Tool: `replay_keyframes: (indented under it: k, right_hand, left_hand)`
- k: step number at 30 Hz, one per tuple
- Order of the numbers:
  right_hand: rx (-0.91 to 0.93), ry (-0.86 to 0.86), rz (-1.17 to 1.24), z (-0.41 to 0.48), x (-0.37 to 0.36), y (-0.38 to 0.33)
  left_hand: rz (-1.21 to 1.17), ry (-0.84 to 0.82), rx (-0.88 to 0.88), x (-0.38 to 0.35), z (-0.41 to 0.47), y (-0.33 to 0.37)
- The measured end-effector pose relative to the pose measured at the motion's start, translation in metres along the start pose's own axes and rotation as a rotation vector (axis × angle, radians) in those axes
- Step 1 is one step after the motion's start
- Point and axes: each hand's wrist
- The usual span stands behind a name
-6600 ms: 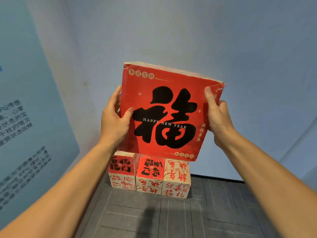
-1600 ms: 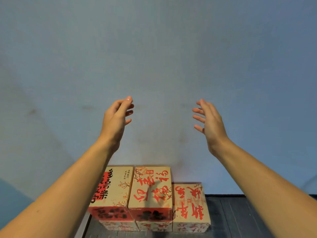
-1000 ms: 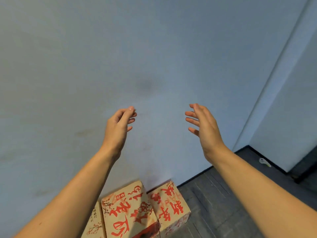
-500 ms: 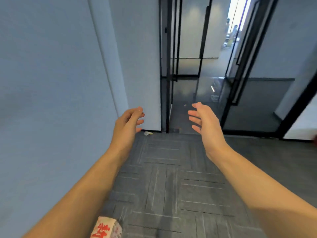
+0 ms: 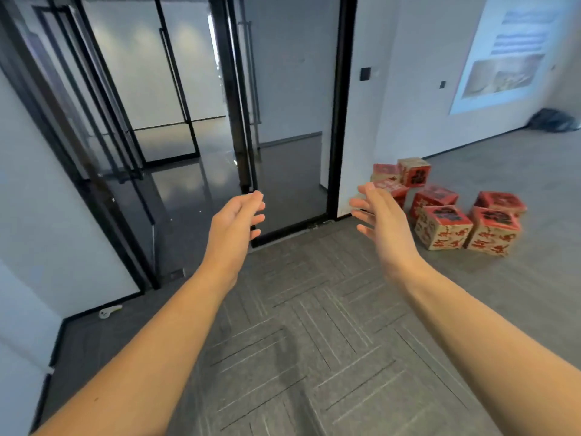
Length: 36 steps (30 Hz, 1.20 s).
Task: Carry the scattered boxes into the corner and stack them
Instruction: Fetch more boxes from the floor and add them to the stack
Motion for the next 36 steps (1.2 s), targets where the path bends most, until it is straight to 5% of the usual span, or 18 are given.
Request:
replay_keyframes:
  k: [11,25,36]
  right_hand:
    - [-0.049,0.418,-0.008,0.047,0.195,0.033]
    - [-0.088,0.668,-0.091,0.194,0.323,0.045]
    - [-0.060,0.769,-0.098,0.294,0.538,0.062]
  left_hand:
    - [-0.022,-0.396,-0.011,-0.213,0.133,-0.026]
    - [-0.081,-0.659,0.005,-0.382,0.341,-0.054]
    - [-0.078,-0.772,-0.048,-0.614,0.468,-0.066]
Point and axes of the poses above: each hand's wrist, its own z-axis towards the middle knuckle, its own x-axis out of the back of the hand, y = z × x, and after that the axes turned 12 degrees about -y, right-handed
